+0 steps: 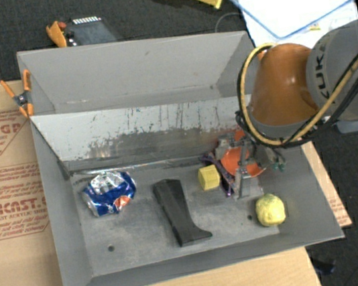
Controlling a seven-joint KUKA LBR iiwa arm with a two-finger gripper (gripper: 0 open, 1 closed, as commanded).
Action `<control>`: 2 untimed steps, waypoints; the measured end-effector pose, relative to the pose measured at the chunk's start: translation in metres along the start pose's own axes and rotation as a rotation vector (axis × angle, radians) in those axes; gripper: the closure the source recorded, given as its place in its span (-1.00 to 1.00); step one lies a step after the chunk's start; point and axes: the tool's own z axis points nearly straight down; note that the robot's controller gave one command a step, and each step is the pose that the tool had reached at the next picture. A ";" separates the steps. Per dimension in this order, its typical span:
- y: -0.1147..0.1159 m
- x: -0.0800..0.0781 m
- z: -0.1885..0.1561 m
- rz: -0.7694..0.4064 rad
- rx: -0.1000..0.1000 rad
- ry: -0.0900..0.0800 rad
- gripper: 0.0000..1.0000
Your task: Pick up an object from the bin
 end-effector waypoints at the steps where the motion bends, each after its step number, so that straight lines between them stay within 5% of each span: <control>1: 0.003 -0.004 0.014 0.052 0.000 0.000 -1.00; 2: -0.004 -0.011 0.040 0.060 -0.001 -0.002 -1.00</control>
Offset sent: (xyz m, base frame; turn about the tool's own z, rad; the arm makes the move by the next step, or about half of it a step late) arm 0.0110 -0.0059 -0.0395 0.0612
